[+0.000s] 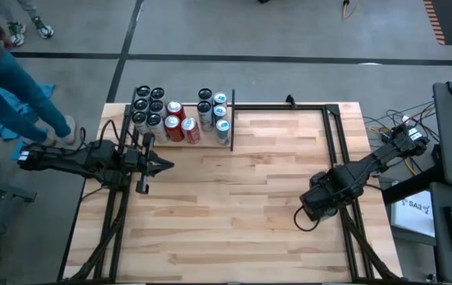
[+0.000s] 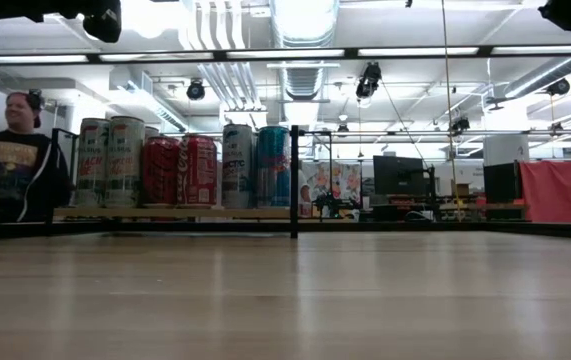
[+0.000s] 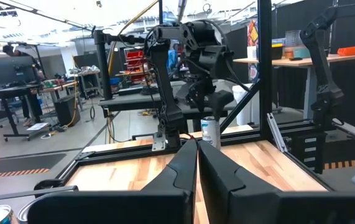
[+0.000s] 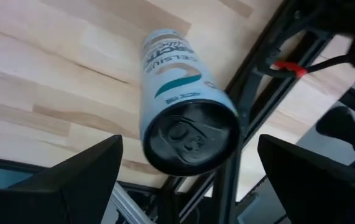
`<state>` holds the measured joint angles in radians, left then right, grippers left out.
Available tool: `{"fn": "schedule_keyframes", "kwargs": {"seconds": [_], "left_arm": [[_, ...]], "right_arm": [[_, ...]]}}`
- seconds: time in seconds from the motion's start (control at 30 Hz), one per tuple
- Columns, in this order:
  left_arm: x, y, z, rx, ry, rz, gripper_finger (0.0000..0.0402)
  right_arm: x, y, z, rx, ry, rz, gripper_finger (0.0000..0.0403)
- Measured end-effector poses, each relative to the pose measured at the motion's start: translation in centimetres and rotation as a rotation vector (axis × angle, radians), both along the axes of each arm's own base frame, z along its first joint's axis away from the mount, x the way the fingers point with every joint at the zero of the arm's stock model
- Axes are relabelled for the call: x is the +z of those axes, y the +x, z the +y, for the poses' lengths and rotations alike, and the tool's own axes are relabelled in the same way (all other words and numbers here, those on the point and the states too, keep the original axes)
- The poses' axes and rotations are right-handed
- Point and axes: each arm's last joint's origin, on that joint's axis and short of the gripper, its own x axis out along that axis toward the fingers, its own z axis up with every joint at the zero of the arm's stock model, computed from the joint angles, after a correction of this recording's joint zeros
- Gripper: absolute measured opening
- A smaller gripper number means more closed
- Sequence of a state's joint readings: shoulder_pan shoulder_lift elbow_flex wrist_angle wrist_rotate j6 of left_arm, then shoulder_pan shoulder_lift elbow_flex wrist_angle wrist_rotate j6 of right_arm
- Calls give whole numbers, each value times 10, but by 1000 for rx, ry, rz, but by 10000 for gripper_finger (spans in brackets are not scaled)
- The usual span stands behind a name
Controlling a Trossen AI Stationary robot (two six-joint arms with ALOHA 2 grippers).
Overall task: Place canned beverage on shelf
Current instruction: Put the white and blue soda can on the shelf aligned with the other white and blue soda cans
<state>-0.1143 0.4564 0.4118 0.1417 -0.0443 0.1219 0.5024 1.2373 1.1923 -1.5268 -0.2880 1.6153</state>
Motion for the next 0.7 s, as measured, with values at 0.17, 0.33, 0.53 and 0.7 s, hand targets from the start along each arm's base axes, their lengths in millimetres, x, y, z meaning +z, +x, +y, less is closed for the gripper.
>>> {"fn": "schedule_keyframes", "kwargs": {"seconds": [0.17,0.33,0.53,0.7], "left_arm": [[0,0,0,0,0,0,0],[0,0,0,0,0,0,0],[0,0,0,0,0,0,0],[-1,1,0,1,-2,5,0]], "right_arm": [[-15,1,6,3,9,-19,365],[-37,0,8,1,-1,-21,365],[-53,-1,6,-18,-42,-27,323],[-51,1,6,-34,-57,-44,247]]}}
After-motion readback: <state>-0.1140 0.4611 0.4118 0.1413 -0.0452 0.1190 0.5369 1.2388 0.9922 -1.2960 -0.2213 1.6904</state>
